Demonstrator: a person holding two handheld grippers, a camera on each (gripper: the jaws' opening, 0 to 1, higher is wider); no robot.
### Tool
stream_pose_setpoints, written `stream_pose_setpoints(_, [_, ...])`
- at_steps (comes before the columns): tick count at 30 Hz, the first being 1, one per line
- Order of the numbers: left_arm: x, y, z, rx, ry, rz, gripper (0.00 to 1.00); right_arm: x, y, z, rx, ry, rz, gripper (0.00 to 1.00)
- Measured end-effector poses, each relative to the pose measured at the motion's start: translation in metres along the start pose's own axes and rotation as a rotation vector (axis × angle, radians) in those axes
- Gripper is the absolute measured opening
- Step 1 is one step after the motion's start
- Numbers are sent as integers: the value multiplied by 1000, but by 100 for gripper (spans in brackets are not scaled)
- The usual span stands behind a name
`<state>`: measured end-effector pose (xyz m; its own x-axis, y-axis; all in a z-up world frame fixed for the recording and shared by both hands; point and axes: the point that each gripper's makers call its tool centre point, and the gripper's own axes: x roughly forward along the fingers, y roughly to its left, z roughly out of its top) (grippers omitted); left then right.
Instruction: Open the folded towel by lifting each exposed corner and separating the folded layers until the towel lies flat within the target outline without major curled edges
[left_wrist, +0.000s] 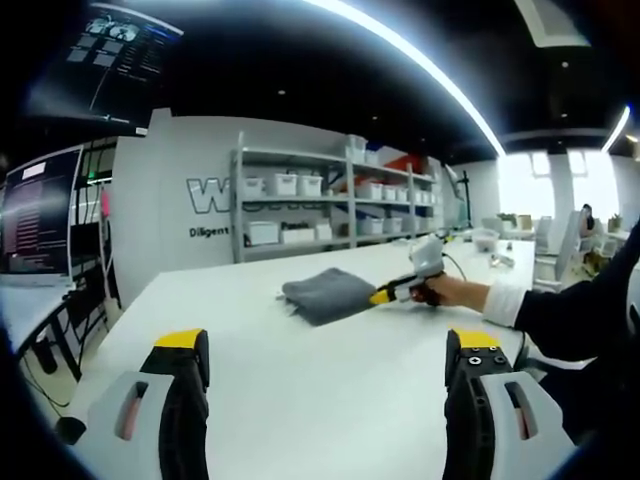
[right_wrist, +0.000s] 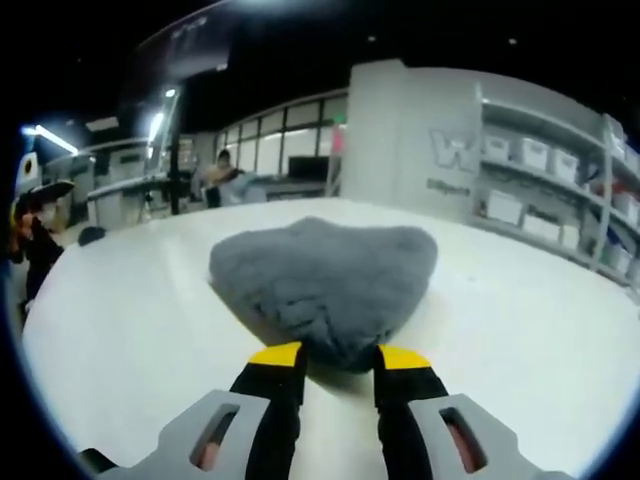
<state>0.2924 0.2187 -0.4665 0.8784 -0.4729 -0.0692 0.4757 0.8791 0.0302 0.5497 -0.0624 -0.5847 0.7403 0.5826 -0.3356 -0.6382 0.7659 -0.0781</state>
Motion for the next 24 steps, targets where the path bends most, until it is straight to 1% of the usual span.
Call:
stream_pose_setpoints(10, [0, 0, -2, -2, 4, 2, 96, -1, -1, -1, -9, 3, 1, 20])
stream_pose_setpoints(24, [1, 1, -3, -2, 7, 3, 96, -2, 0, 0, 11, -3, 11, 16])
